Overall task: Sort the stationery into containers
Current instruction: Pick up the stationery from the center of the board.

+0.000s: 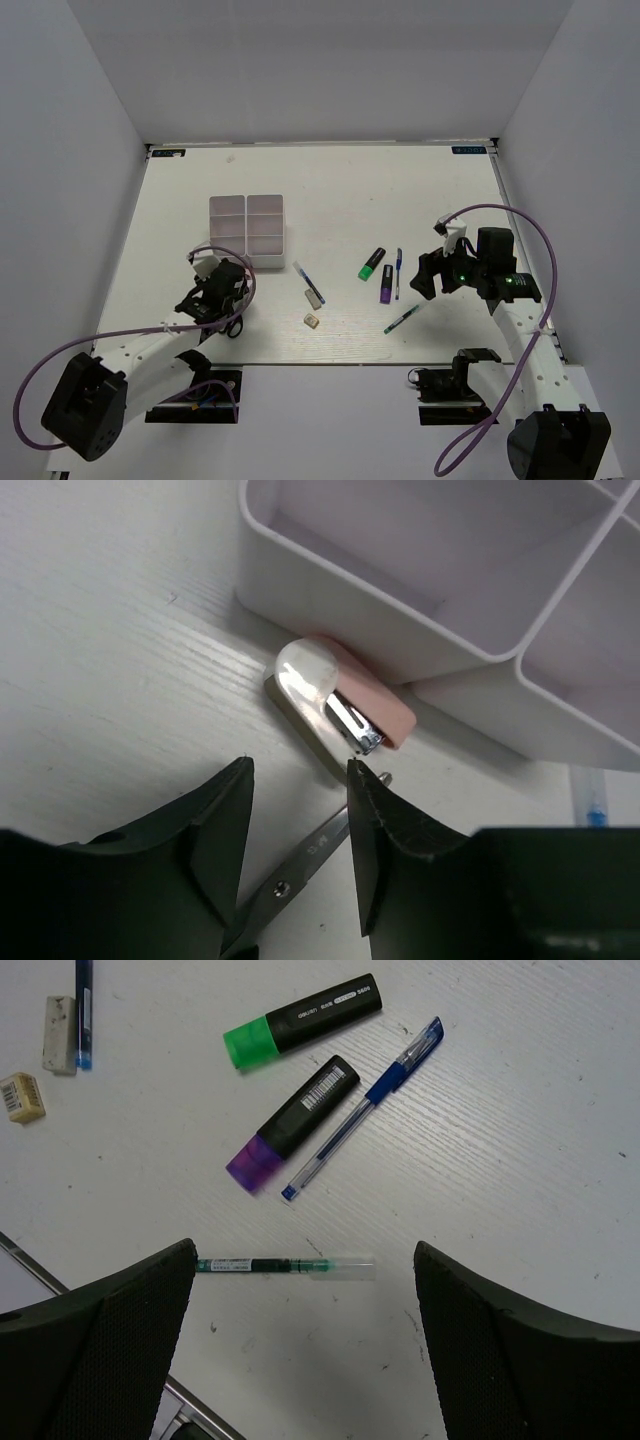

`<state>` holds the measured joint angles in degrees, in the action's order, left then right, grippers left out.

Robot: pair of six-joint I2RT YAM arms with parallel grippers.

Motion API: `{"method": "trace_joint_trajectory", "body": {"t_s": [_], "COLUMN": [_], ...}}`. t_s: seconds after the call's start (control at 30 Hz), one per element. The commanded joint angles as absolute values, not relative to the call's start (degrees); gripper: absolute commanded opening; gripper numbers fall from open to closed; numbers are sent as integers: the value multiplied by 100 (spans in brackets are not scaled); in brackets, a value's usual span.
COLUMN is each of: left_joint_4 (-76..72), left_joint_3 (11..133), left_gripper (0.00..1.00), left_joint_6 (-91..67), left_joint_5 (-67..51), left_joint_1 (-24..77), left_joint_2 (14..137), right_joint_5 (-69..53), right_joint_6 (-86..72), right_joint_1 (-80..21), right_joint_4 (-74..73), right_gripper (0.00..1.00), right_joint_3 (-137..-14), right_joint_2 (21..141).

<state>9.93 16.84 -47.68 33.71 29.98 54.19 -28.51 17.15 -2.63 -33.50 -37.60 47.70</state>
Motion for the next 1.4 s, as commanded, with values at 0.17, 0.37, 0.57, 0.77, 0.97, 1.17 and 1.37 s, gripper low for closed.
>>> {"method": "trace_joint_trajectory", "body": {"t_s": [0.17,0.37,0.57,0.77,0.97,1.17,1.37], "left_joint_4": [211,246,220,150,255,395,983], "left_joint_3": [1556,1600,1608,1573,1529,1389,1476], "left_gripper": [51,47,44,38,31,13,0], "left_joint_6": [-5229,-5423,-5467,-5511,-5572,-5634,-5730], "left_joint_5": [3612,3709,3735,3806,3806,3797,4059], "left_joint_1": [3287,3296,3296,3296,3313,3339,3804], "left_joint_2": [5555,5835,6064,6161,6100,5863,4899], "right_joint_5": [-2971,-2979,-2936,-2918,-2900,-2900,-2909], "right_joint_6": [1890,1907,1916,1907,1899,1890,1898], "right_joint_1": [-229,-237,-246,-237,-237,-246,-237], "right_joint_4": [-3436,-3454,-3454,-3463,-3472,-3472,-3472], "right_gripper": [90,90,90,90,90,90,90], "right_joint_3": [-3894,-3902,-3902,-3911,-3920,-3911,-3911], "right_joint_2": [4772,4772,4764,4729,4720,4702,4667]}}
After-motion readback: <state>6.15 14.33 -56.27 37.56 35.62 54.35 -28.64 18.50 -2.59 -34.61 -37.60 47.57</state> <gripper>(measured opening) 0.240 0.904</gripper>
